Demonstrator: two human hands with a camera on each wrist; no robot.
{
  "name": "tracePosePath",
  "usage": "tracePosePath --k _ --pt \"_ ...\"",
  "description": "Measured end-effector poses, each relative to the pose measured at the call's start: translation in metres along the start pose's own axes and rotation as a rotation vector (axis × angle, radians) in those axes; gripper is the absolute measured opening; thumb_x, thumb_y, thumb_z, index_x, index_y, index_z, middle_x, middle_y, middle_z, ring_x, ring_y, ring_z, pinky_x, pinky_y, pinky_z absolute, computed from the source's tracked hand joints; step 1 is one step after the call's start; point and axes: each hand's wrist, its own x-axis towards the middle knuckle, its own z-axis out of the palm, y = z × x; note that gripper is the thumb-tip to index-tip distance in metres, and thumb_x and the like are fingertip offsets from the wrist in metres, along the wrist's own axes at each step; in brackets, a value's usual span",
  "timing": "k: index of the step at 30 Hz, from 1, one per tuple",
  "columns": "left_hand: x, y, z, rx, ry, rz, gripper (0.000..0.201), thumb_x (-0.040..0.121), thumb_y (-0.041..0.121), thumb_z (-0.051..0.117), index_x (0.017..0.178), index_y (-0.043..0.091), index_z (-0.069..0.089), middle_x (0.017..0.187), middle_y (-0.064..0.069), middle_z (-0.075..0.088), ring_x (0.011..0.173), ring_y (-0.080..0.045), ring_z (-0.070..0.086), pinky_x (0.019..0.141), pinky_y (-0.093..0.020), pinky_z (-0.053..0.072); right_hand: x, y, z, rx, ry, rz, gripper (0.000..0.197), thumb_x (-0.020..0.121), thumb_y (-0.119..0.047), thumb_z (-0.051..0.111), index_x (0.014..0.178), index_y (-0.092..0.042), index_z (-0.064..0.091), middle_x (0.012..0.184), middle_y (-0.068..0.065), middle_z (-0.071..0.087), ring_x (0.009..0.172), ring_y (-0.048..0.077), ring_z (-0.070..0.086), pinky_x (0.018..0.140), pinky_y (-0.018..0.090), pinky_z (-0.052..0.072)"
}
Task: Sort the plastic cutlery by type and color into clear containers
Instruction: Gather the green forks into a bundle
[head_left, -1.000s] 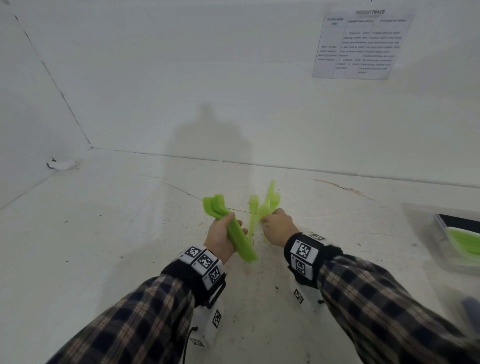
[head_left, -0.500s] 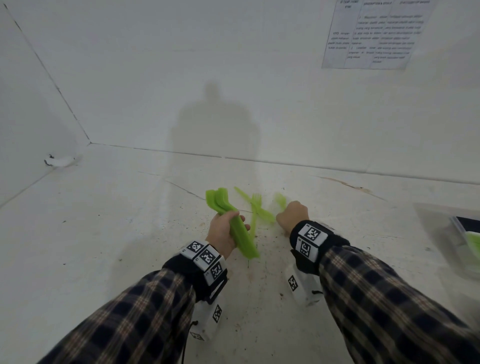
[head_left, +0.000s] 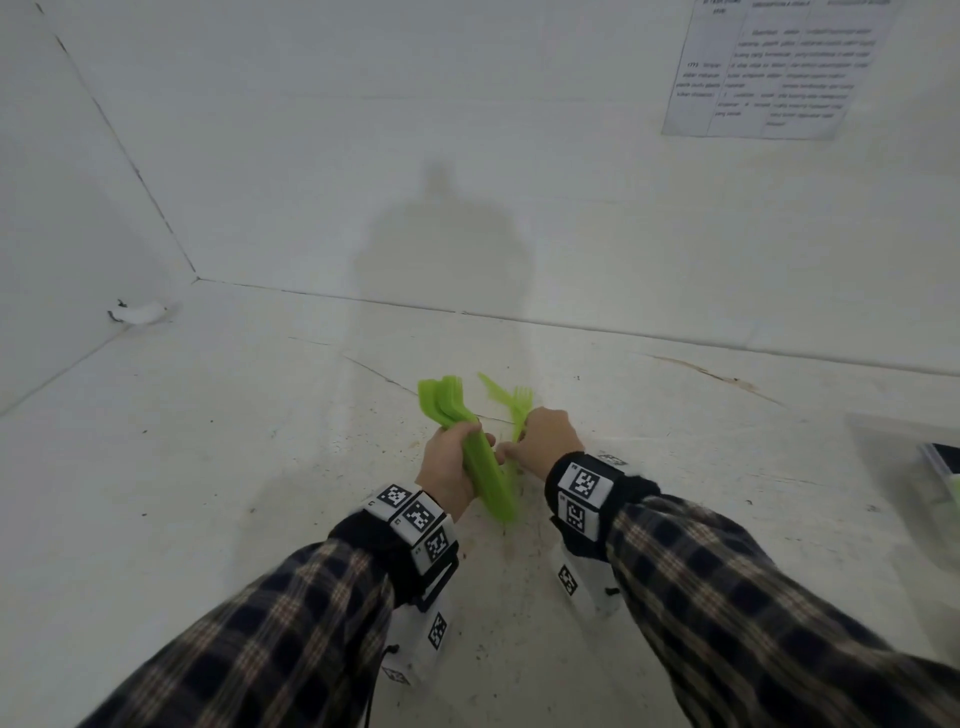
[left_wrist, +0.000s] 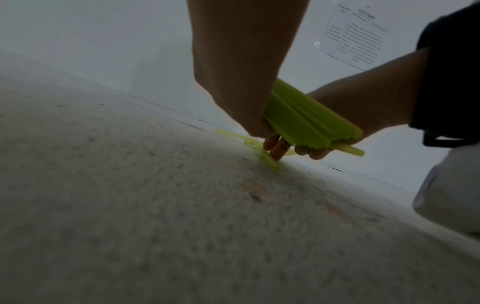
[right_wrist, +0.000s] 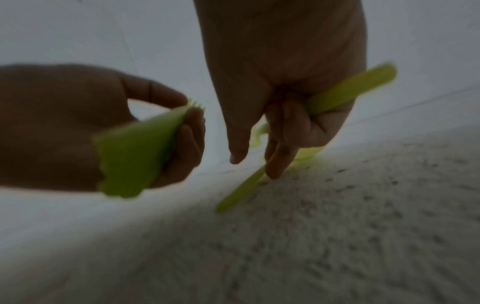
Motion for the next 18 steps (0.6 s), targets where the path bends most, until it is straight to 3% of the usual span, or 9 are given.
tracePosePath --k 3,6,11,15,18 --pt "-0.001 0.002 -0.003 0.007 0.009 0.004 0.008 0.095 0.011 0.046 0.088 0.009 0.047 0.073 -0.008 0.052 0.048 -0.021 0.054 0.054 -0.032 0.043 -0.004 -0.005 -0.005 0.02 -0.005 0.027 0.036 0.084 -0.021 0.06 0.062 -0.013 0.033 0.07 0.001 0.04 0.077 0.022 0.049 0.055 0.026 0.039" --pt "-0.003 0.002 -0.005 0.008 0.011 0.01 0.008 0.095 0.011 0.046 0.087 0.009 0.047 0.072 -0.008 0.052 0.049 -0.021 0.054 0.054 -0.031 0.042 -0.005 -0.006 -0.016 0.139 0.009 0.079 0.032 0.083 -0.02 0.057 0.061 -0.011 0.035 0.065 0.0 0.039 0.072 0.02 0.047 0.047 0.022 0.033" --pt "-0.009 0.001 -0.002 0.017 -0.002 0.008 0.007 0.095 0.01 0.046 0.088 0.008 0.047 0.072 -0.008 0.051 0.053 -0.023 0.052 0.054 -0.031 0.042 -0.011 -0.002 -0.028 0.263 -0.039 0.155 0.027 0.085 -0.019 0.049 0.062 -0.008 0.04 0.069 0.004 0.045 0.07 0.022 0.048 0.047 0.022 0.032" --pt "-0.014 0.0 0.001 0.033 -0.016 0.008 0.01 0.095 0.009 0.046 0.085 0.008 0.048 0.072 -0.009 0.051 0.053 -0.023 0.052 0.055 -0.032 0.042 -0.02 0.001 -0.033 0.425 -0.109 0.172 0.015 0.082 -0.007 0.047 0.068 -0.003 0.046 0.069 0.013 0.055 0.048 0.02 0.046 0.047 0.023 0.039" --pt "-0.017 -0.001 0.003 0.038 -0.02 0.002 0.01 0.095 0.011 0.045 0.086 0.008 0.048 0.073 -0.009 0.051 0.055 -0.023 0.052 0.055 -0.033 0.043 -0.028 0.004 -0.039 0.239 -0.185 0.085 0.017 0.084 -0.009 0.048 0.067 -0.005 0.05 0.072 0.008 0.062 0.047 0.014 0.043 0.044 0.02 0.035"
